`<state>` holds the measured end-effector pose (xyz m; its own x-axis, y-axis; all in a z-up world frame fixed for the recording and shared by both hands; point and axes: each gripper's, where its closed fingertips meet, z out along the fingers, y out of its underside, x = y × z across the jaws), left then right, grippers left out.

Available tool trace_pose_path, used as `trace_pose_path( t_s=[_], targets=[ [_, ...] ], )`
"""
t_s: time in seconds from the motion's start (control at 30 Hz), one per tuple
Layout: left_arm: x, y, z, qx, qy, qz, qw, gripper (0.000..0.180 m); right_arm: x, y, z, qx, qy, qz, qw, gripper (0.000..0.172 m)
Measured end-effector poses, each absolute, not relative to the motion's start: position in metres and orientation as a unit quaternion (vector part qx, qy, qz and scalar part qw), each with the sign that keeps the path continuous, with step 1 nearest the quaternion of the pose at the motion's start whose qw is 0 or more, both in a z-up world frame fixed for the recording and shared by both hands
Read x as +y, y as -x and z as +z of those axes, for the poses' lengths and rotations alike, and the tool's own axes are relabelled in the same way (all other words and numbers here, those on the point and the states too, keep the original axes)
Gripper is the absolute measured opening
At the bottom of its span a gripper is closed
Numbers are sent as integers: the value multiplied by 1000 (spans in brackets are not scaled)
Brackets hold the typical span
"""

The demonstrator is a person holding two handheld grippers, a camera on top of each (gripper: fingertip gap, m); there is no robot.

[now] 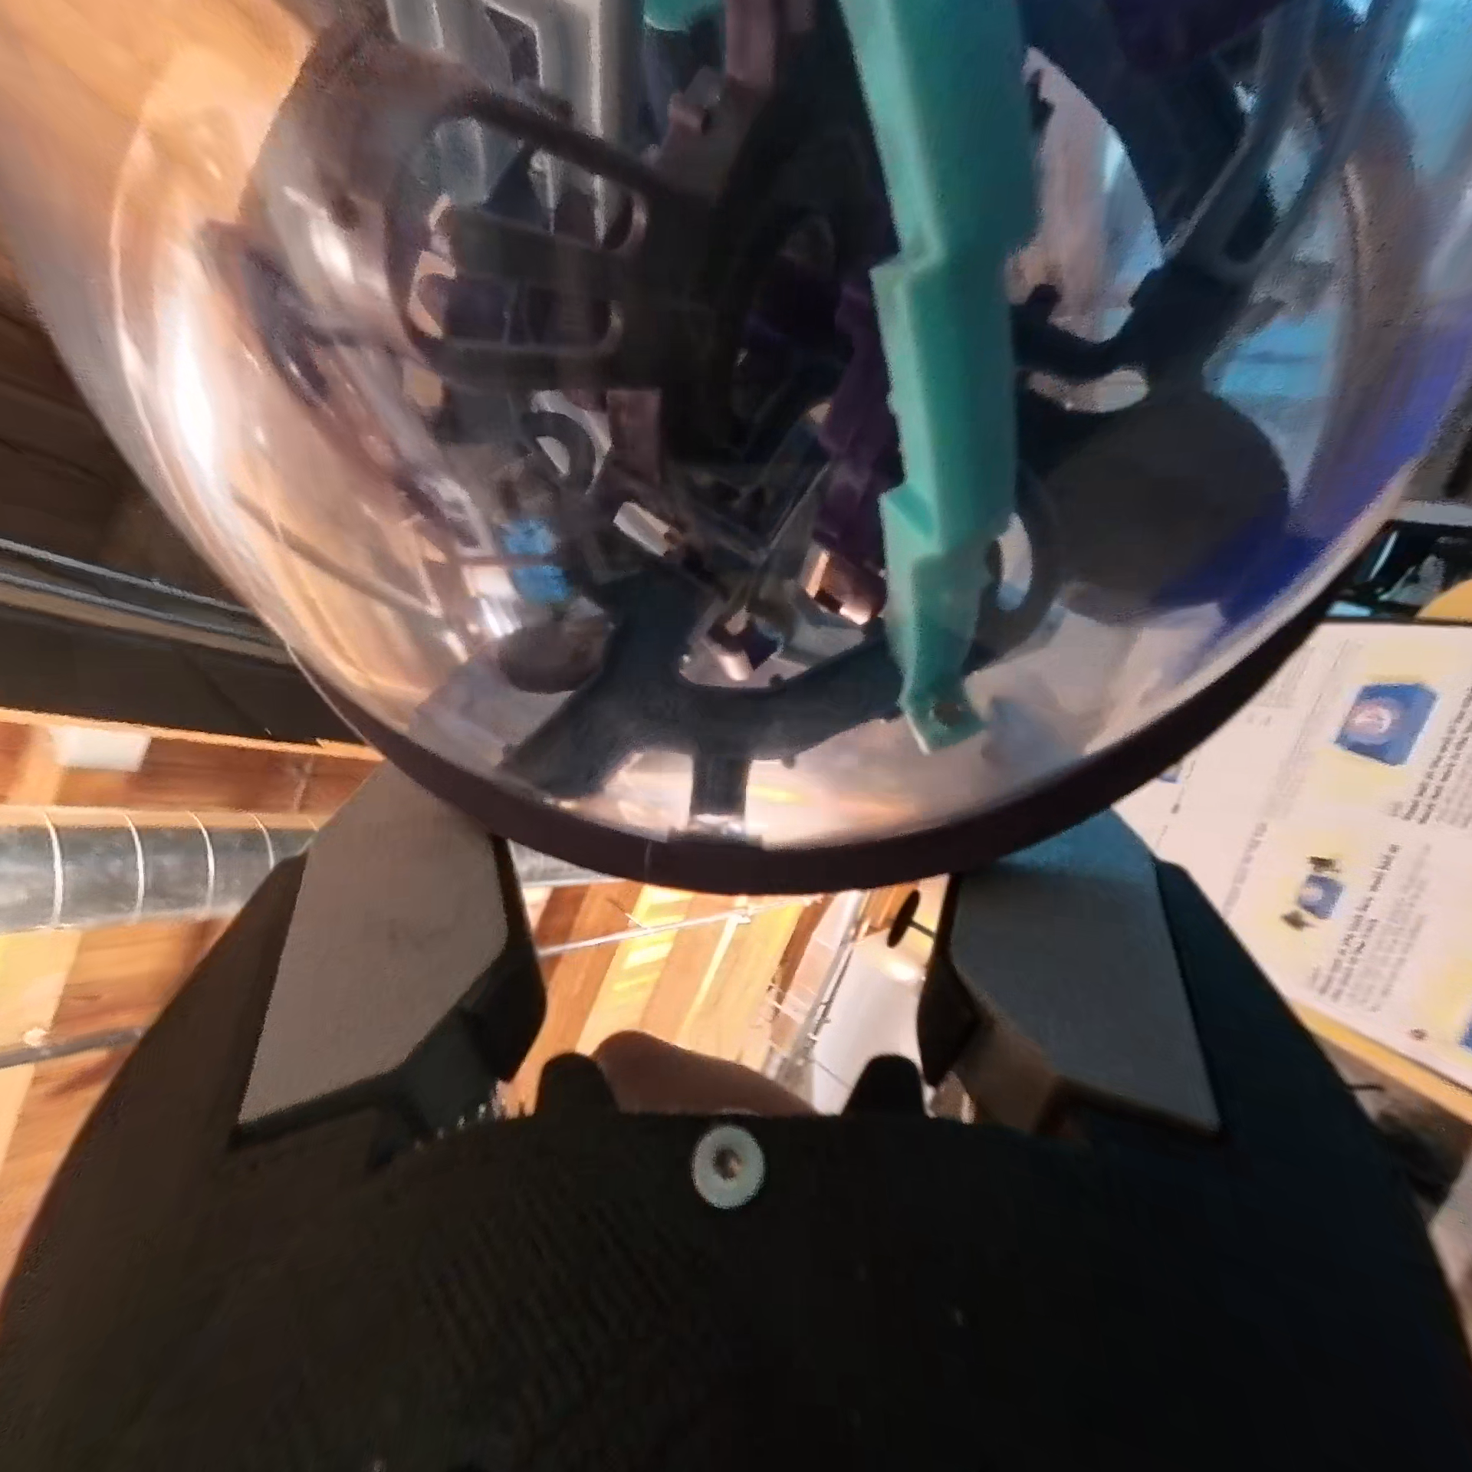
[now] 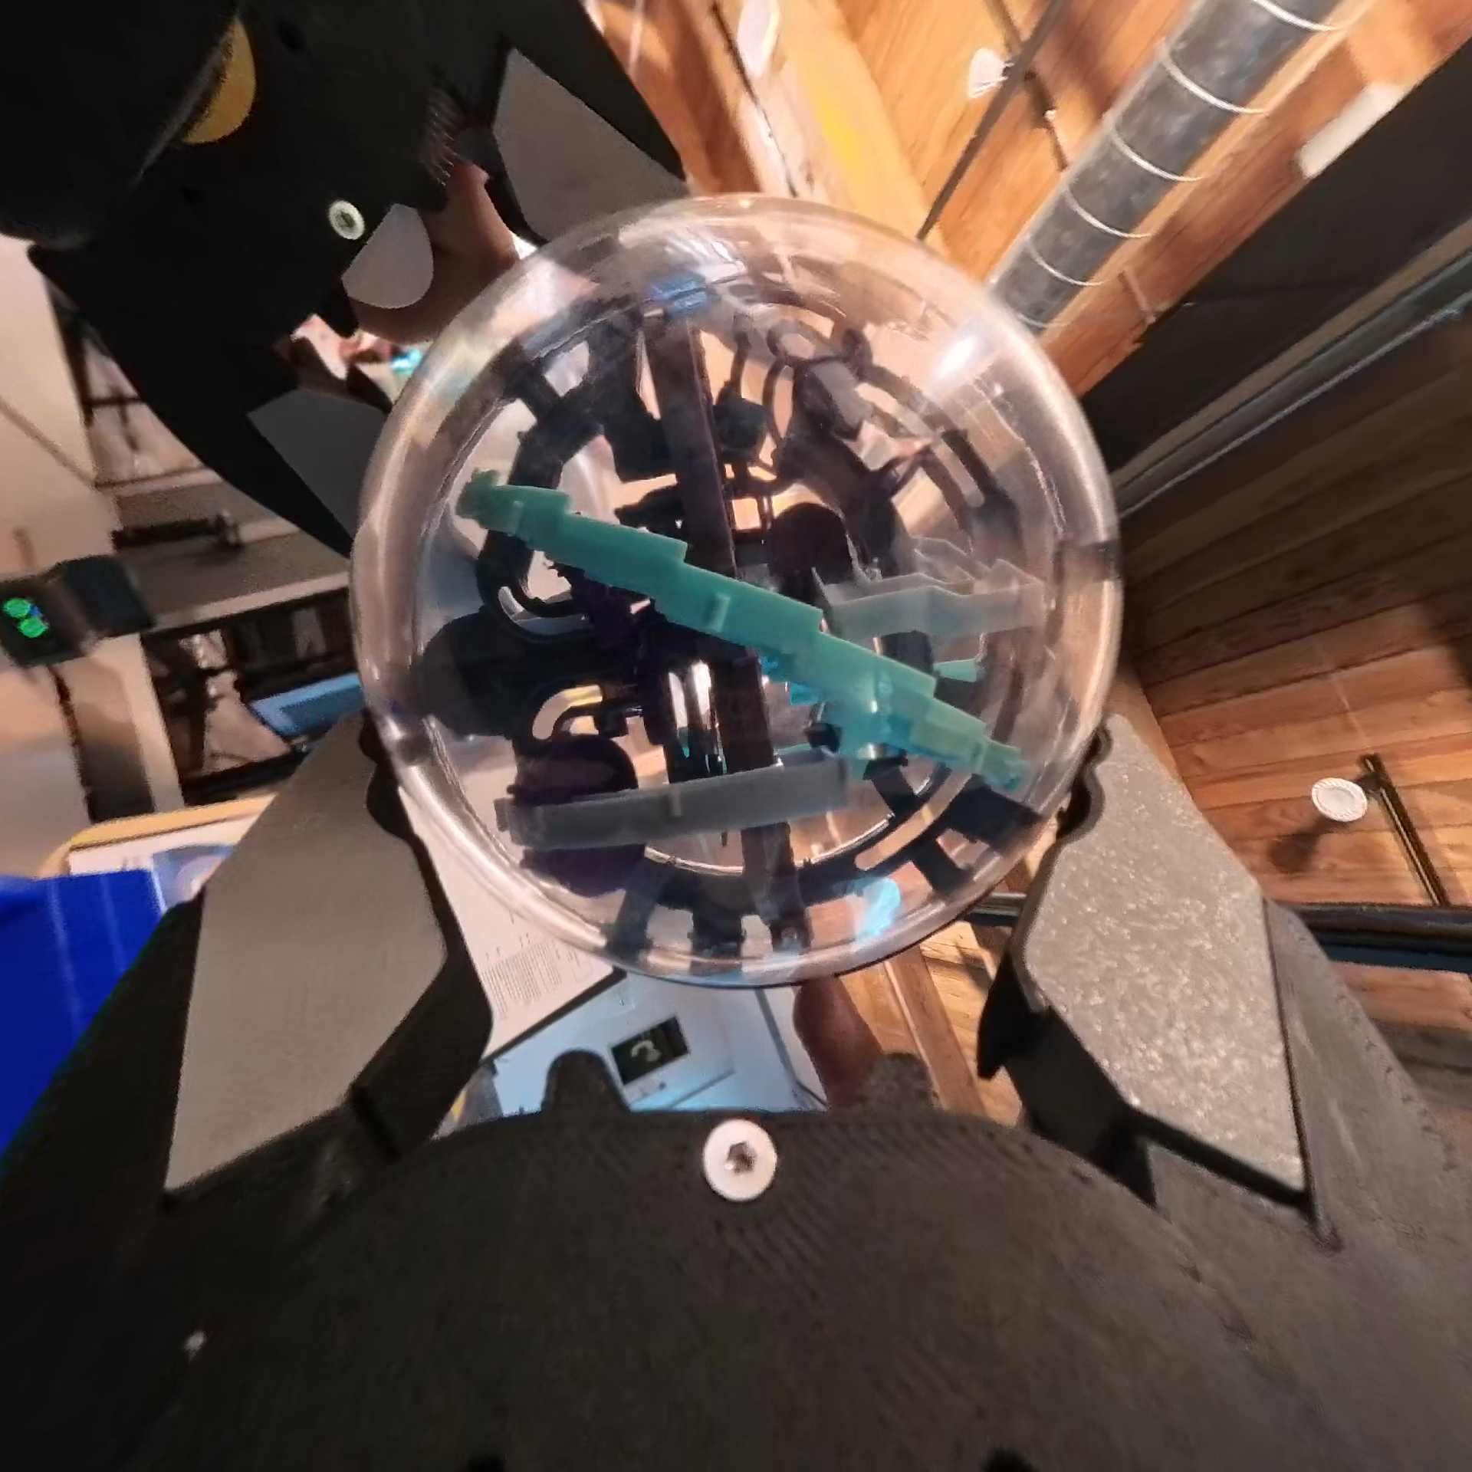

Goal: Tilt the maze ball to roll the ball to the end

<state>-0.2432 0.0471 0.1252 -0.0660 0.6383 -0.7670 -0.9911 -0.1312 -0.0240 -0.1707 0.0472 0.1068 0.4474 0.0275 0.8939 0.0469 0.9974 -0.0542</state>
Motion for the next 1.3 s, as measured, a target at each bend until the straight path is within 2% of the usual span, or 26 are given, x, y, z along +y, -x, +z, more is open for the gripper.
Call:
trace_pose_path(
  t_s=[0.1,0.2,0.3,0.77,1.3],
  targets=[
    [51,239,130,301,326,692,569,119,53,168,107,-499,48,30,865,159],
    [54,233,129,333,324,699,544,129,56,166,102,-474,58,76,875,158],
    [53,230,129,338,323,707,531,129,56,165,102,-465,57,88,879,158],
    [42,228,153,286,318,664,614,127,38,159,135,-521,49,4,852,160],
    [29,228,172,250,311,656,641,126,24,157,158,-542,32,-31,839,160]
  ],
)
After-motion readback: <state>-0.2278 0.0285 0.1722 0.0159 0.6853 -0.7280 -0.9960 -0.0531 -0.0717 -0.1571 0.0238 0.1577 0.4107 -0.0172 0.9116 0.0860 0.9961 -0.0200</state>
